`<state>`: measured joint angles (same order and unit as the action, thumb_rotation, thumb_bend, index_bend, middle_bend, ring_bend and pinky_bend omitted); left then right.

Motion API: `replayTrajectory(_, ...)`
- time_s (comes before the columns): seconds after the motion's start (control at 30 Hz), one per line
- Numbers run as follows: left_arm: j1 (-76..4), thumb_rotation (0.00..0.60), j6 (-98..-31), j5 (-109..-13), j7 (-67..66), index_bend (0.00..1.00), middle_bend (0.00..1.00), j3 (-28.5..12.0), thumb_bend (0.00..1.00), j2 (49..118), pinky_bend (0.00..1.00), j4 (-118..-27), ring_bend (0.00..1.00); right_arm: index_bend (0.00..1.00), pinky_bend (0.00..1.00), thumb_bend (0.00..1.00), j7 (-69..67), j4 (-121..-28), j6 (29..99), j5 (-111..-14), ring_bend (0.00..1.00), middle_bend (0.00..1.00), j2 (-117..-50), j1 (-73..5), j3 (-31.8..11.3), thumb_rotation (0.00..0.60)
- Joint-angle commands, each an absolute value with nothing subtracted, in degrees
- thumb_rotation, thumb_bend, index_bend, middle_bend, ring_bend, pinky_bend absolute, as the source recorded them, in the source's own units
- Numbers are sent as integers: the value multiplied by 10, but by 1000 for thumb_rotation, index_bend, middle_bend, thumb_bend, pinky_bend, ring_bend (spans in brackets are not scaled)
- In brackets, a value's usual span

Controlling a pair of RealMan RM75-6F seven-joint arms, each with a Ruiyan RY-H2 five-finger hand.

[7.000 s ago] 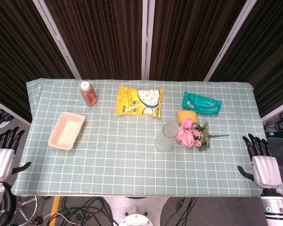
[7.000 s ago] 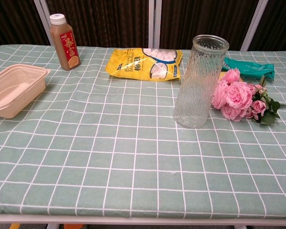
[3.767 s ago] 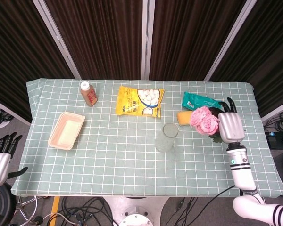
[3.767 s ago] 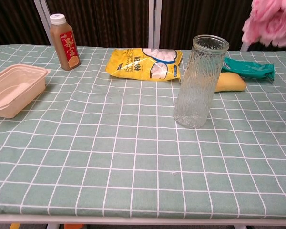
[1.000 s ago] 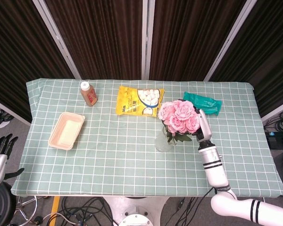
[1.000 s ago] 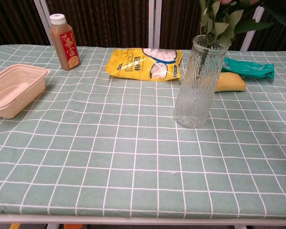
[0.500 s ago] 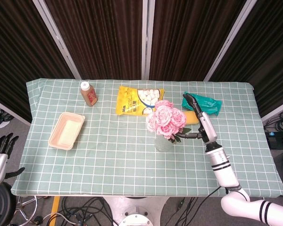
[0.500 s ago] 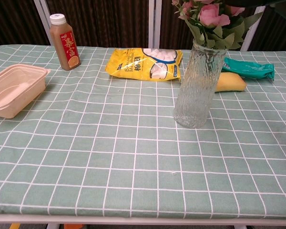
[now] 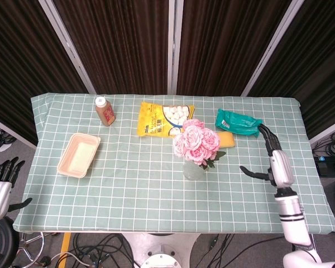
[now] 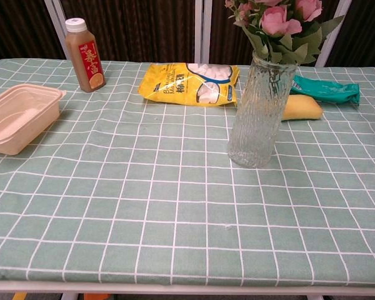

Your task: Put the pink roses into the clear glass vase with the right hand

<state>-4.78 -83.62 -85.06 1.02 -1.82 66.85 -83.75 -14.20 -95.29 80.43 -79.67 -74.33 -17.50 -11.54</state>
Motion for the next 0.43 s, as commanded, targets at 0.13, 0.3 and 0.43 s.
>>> replayTrajectory(0.13,-51,600,-845,-858,25,74,0,-23,86,672,103,-839,0,0,0,4,-45,-899,895,-802,0,0,-726,-56,-20,600)
replayTrajectory(0.3,-52,600,-858,-869,26,74,0,-26,86,676,103,-840,0,0,0,0,-44,-875,923,-816,0,0,-736,-23,-2,600)
replayTrajectory(0.43,-50,600,-859,-868,23,75,0,-23,86,674,102,-841,0,0,0,0,-70,-870,920,-825,0,0,-736,-9,7,600)
